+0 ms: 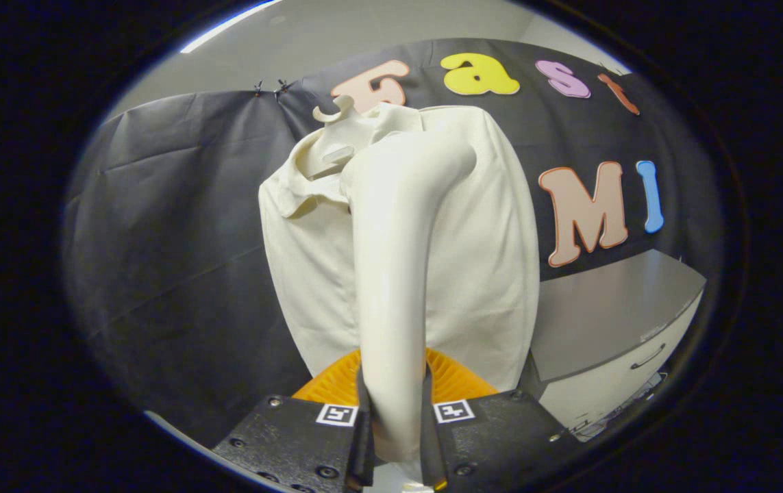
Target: Iron the clothes twice with a garment steamer, once on the left side and once on the right side.
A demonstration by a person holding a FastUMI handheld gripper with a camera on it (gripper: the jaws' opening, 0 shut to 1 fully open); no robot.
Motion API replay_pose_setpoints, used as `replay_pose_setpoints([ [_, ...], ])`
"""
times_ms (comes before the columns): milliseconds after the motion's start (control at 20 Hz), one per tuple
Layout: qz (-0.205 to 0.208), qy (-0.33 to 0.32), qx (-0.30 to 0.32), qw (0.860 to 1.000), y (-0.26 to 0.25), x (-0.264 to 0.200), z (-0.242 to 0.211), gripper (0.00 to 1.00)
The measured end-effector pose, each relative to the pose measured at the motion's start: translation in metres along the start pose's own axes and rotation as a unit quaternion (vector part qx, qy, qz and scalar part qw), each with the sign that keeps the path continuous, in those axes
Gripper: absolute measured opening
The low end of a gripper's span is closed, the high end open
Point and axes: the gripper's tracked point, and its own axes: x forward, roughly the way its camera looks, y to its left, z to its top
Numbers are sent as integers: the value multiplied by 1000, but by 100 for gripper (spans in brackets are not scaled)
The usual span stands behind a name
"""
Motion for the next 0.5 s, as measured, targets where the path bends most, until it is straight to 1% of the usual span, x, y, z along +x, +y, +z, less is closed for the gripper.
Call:
replay_pose_setpoints([
  [150, 4, 1, -7, 1000, -12, 24, -1, 26],
  [250, 11, 3, 1, 1000, -18, 37, -6, 26],
  [350, 18, -2, 2, 1000, -21, 45, -10, 26],
  [500, 26, 10, -11, 1000, -25, 55, -25, 26],
])
